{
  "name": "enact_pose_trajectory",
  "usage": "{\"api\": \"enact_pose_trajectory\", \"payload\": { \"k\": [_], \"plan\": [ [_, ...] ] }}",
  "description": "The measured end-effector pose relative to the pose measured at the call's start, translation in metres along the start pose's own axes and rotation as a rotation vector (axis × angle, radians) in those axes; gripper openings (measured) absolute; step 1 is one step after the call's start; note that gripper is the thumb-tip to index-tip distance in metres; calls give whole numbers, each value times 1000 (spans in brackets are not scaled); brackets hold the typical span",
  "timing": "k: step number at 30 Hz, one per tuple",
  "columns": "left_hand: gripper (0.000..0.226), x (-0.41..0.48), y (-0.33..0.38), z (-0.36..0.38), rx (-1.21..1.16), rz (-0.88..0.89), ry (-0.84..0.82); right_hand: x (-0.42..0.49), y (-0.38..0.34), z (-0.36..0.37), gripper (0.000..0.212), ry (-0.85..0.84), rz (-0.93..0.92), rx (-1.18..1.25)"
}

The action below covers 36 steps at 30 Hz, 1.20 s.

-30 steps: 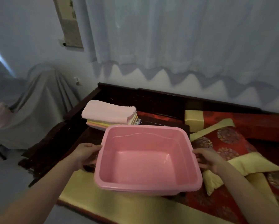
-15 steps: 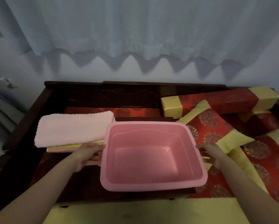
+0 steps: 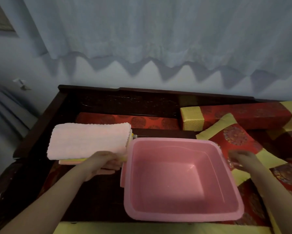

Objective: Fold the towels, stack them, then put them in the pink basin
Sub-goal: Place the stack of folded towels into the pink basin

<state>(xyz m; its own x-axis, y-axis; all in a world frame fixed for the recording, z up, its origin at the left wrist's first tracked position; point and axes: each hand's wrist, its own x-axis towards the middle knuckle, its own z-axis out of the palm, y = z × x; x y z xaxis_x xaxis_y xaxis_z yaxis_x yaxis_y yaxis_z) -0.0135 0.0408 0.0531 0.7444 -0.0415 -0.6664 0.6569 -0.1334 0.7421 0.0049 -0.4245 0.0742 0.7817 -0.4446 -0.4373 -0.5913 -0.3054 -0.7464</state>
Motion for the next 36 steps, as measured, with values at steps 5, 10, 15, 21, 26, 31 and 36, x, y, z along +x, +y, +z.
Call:
{"api": "enact_pose_trajectory", "payload": {
  "k": [5,10,15,21,26,31,36],
  "plan": [
    [21,10,39,-81,-202,115,132,-12,-105,86,27,-238,-200,266],
    [21,33,54,-167,-282,231,346,-36,-172,229,42,-493,-141,196],
    [95,66,14,-244,-56,151,578,-32,-173,334,109,-560,11,-195],
    [86,98,-23,-260,-168,-118,235,-31,-162,391,54,-523,114,-513],
    [87,129,-44,-274,-332,-185,23,-31,-164,403,66,-528,161,-610],
    [57,134,-40,-274,-374,-204,-102,-31,-168,406,59,-499,243,-592],
    [50,138,-44,-278,-387,-219,-90,-21,-161,410,59,-511,309,-559]
  ]
}}
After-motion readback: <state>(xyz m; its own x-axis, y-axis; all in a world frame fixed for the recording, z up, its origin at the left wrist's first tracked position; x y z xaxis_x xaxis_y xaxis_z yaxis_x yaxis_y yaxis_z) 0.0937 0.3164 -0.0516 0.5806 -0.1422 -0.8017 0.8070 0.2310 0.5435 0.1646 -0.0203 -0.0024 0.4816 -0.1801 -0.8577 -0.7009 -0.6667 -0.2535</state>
